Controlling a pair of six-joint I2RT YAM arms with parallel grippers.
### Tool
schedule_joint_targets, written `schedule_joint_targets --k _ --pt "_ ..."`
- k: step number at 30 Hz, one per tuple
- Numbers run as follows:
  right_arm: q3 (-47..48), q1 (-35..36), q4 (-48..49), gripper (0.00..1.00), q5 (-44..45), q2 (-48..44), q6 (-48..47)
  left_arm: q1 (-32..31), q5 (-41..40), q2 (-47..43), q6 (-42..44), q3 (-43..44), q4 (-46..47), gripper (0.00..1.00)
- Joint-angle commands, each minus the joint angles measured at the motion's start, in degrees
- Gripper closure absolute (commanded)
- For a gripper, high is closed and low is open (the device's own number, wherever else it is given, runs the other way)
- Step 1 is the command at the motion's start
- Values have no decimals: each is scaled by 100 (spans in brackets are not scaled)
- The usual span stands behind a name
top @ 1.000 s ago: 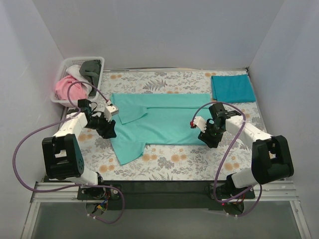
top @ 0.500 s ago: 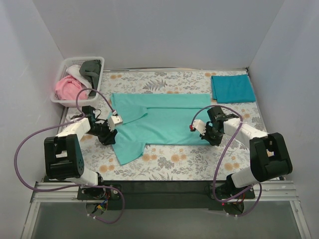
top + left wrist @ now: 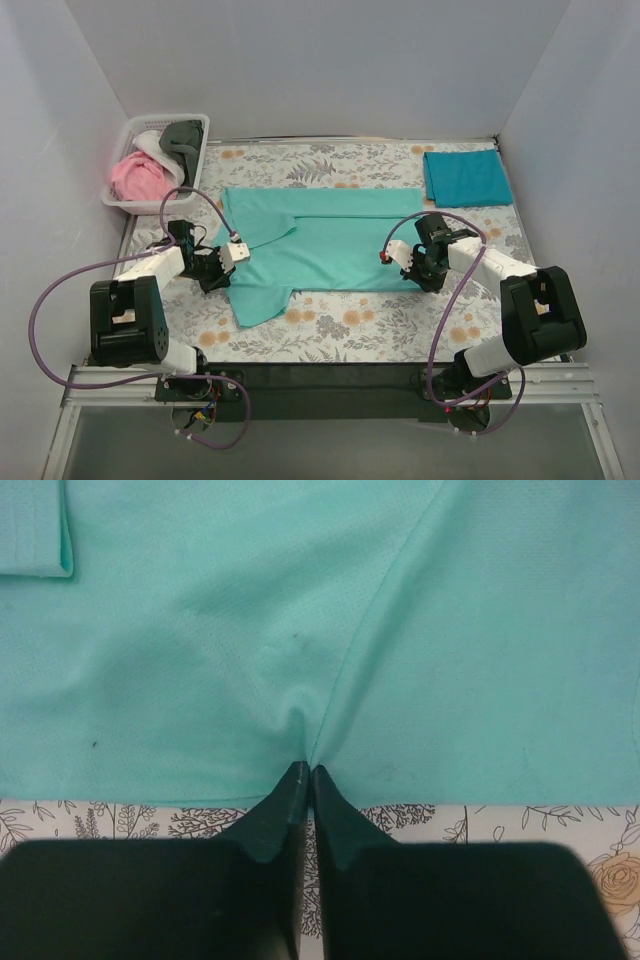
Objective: Fold and stack the t-shirts
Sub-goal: Fold the tshirt
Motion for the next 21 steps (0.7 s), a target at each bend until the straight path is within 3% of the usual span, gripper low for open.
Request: schedule_joint_targets --k 1,12,21 --pt "-48 24 68 99 51 2 -3 -33 -445 -18 228 -189 -164 100" --pt "136 -187 -530 99 -27 -895 -170 89 232 -853 282 602 -1633 100" --pt "1094 -538 -530 99 -133 -140 -407 371 741 -98 -194 1718 -1546 100"
